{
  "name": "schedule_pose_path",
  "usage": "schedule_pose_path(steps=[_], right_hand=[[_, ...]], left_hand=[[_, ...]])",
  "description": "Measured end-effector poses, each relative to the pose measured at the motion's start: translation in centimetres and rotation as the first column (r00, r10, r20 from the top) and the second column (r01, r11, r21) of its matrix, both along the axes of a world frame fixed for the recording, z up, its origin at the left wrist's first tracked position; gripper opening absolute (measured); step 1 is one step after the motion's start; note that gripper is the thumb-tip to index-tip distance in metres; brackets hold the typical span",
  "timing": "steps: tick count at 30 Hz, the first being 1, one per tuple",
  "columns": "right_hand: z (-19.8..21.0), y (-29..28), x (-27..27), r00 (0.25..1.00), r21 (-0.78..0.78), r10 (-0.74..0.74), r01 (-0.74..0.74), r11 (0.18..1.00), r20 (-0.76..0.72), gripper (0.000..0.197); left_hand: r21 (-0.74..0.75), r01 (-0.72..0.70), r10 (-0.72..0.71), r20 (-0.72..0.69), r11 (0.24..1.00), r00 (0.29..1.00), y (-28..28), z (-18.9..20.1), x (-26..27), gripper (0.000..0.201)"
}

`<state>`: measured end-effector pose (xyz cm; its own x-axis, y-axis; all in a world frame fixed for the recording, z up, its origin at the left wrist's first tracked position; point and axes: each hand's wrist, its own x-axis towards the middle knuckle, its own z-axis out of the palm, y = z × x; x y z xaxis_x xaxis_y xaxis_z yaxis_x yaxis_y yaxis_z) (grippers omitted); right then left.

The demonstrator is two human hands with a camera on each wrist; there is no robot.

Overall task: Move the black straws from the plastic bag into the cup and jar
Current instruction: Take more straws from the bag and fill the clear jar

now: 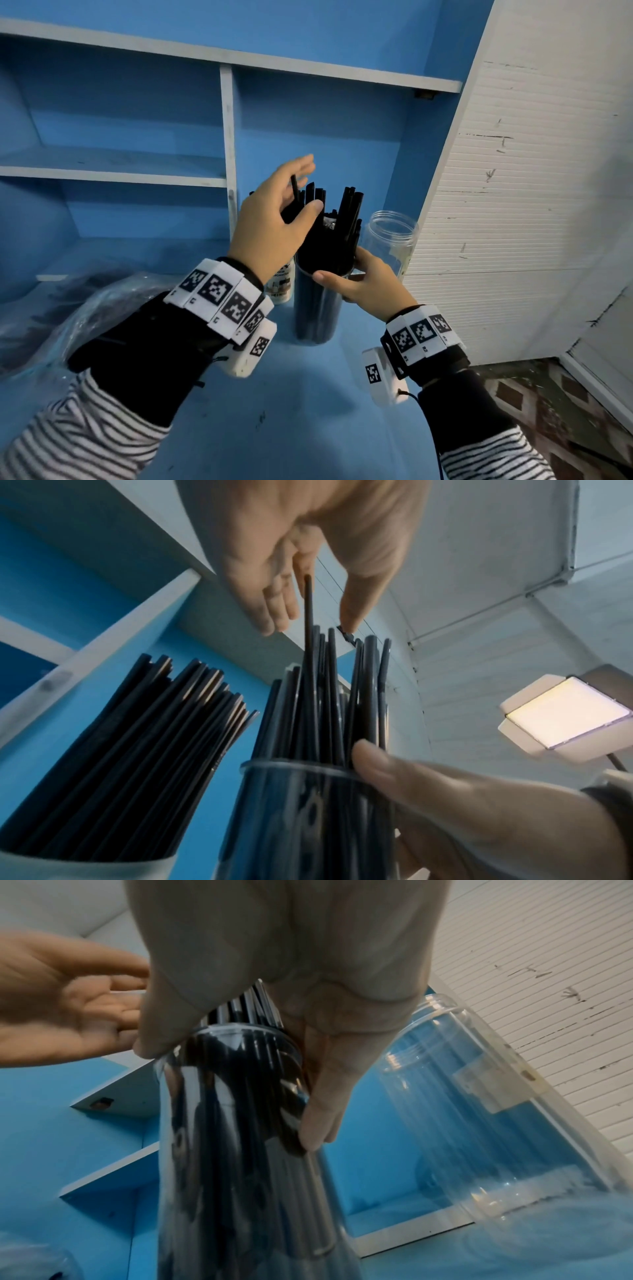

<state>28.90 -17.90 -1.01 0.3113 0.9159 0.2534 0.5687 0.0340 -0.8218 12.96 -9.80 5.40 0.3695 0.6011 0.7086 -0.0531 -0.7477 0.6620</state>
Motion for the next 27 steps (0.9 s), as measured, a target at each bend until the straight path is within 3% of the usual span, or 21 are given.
schedule_pose_path(steps=[6, 16, 22, 27], right_hand=[[-0.2, 0.1, 0.1, 1.000, 0.010, -0.009, 0.009, 1.000, 0.005, 0.059], [-0.7, 0.2, 0.1, 1.000, 0.042, -0.011, 0.012, 0.999, -0.013, 0.070], [-0.7, 0.2, 0.1, 1.000, 0.051, -0.012, 0.013, 0.999, -0.011, 0.069], [-0.9, 0.3, 0.1, 1.000, 0.055, -0.018, 0.019, 0.998, -0.012, 0.072]], left_hand=[[0.137, -0.074, 0.078, -0.027, 0.988, 0.997, 0.4, -0.8, 1.3, 0.033], [0.374, -0.125, 0.156, -0.054, 0.919, 0.986, 0.1, -3.4, 1.4, 0.025], [0.394, -0.056, 0.124, -0.150, 0.917, 0.981, 0.3, -5.2, 0.6, 0.026], [0.311, -0.071, 0.102, -0.087, 0.948, 0.991, -0.6, -2.5, 0.5, 0.031]])
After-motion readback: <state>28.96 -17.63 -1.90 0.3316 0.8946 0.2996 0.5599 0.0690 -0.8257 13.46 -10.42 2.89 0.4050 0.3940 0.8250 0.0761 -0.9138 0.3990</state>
